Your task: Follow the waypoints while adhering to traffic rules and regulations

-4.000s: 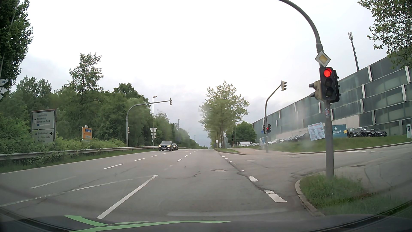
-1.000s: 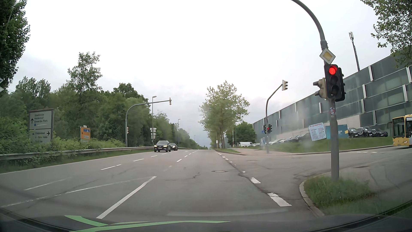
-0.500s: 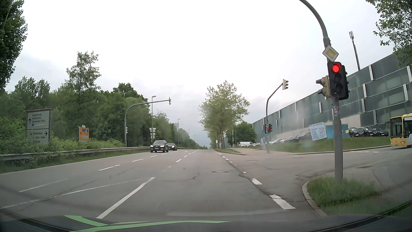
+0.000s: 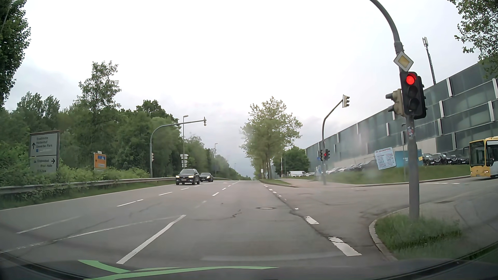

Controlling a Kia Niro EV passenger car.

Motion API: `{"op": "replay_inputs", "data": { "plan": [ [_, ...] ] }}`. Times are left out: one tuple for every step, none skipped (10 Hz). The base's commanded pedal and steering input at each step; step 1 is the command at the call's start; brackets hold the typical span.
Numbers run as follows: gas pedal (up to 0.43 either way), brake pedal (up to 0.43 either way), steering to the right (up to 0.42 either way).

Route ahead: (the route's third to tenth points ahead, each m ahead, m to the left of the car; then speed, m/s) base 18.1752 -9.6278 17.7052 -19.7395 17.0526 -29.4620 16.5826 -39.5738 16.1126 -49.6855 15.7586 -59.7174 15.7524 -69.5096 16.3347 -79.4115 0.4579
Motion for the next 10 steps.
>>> {"op": "replay_inputs", "data": {
  "plan": [
    [0.000,0.000,0.001],
    [0.000,0.000,0.001],
    [0.000,0.000,0.001],
    [0.000,0.000,0.001],
    [0.000,0.000,0.001],
    [0.000,0.000,0.001],
    [0.000,0.000,0.001],
    [0.000,0.000,0.001],
    [0.000,0.000,0.001],
    [0.000,0.006,0.001]
  ]
}}
